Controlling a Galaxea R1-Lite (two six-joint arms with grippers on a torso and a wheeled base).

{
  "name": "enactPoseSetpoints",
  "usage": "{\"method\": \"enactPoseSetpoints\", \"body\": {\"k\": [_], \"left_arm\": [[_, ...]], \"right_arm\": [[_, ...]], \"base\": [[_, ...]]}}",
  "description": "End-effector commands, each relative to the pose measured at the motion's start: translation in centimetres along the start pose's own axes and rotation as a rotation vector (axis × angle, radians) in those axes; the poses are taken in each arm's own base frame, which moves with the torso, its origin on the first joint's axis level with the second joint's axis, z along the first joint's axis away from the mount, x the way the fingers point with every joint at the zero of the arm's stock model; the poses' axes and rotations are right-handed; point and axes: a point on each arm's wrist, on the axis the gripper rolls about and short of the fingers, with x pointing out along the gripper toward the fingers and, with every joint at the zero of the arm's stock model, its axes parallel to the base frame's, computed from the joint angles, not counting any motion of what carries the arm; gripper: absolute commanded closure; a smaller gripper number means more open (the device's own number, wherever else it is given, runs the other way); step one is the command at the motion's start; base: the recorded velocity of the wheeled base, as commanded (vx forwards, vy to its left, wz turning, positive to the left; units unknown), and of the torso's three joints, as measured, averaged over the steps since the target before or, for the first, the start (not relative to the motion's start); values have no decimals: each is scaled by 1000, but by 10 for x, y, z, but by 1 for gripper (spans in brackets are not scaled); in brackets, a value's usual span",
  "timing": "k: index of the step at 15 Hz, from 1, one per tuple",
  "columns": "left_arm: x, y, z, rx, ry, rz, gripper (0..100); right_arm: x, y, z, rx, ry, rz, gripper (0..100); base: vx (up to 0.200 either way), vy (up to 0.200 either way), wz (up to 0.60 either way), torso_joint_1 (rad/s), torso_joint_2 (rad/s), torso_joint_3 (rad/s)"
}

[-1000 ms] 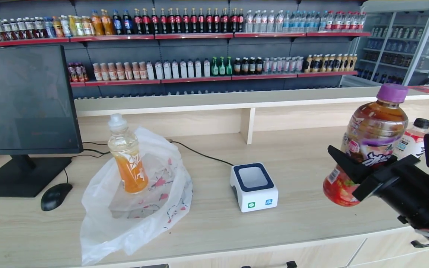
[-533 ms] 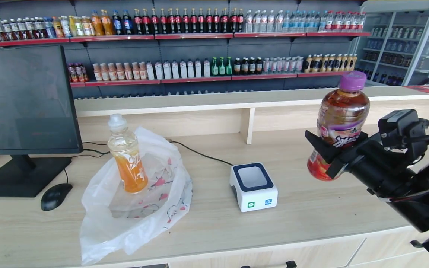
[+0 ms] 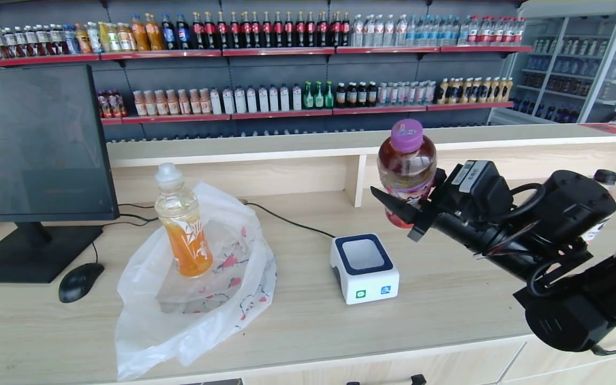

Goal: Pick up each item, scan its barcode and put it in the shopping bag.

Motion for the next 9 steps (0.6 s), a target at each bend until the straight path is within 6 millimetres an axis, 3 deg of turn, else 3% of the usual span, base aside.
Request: {"method": "enactPoseSetpoints", "body": {"k": [1, 9], "left_arm": [[0, 0, 0, 0, -5, 0, 0], [0, 0, 1, 46, -8, -3, 0]], "right_arm": [[9, 7, -12, -19, -13, 49, 100], [14, 38, -19, -271, -129, 250, 100]], "base": [[0, 0, 0, 0, 0, 0], [0, 0, 0, 0, 0, 0]]}}
